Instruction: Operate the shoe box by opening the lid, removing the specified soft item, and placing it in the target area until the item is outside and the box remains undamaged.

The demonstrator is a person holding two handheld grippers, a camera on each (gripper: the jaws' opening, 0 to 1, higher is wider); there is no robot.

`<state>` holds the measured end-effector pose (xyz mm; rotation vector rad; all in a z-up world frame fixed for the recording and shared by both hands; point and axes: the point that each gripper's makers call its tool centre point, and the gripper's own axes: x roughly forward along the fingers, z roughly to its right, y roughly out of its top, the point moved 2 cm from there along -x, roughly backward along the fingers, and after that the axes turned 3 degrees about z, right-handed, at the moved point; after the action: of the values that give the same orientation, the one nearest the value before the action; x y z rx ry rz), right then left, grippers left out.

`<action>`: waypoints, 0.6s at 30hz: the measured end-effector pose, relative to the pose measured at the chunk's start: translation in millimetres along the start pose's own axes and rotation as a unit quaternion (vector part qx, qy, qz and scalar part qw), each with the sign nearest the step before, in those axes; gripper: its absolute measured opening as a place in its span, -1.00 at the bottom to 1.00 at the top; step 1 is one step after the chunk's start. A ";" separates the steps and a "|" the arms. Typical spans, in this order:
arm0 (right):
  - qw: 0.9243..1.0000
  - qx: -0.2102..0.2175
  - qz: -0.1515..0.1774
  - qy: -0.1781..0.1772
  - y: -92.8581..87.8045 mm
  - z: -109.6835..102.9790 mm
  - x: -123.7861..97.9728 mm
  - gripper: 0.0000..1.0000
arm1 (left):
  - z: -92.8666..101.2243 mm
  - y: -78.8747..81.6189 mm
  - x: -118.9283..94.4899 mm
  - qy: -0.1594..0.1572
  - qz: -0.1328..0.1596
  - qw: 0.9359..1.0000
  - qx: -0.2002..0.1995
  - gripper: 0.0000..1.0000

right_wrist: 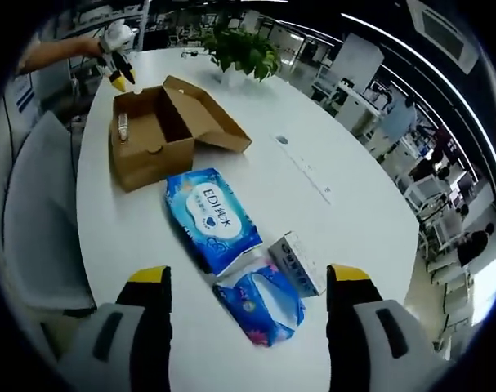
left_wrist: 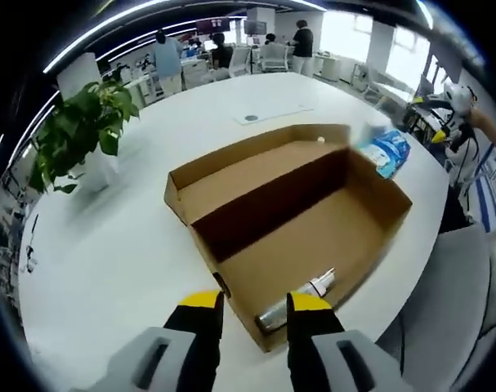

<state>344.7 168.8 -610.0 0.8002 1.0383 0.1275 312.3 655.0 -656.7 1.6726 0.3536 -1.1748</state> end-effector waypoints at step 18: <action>0.989 0.117 0.088 -0.018 17.3 -59.0 -13.9 0.78 | 15.0 -3.4 26.7 -0.081 -0.064 0.987 0.119 -0.10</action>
<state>294.3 206.2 -604.0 1.1035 0.9572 0.1429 314.8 635.9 -680.8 1.7640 0.2269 -1.4864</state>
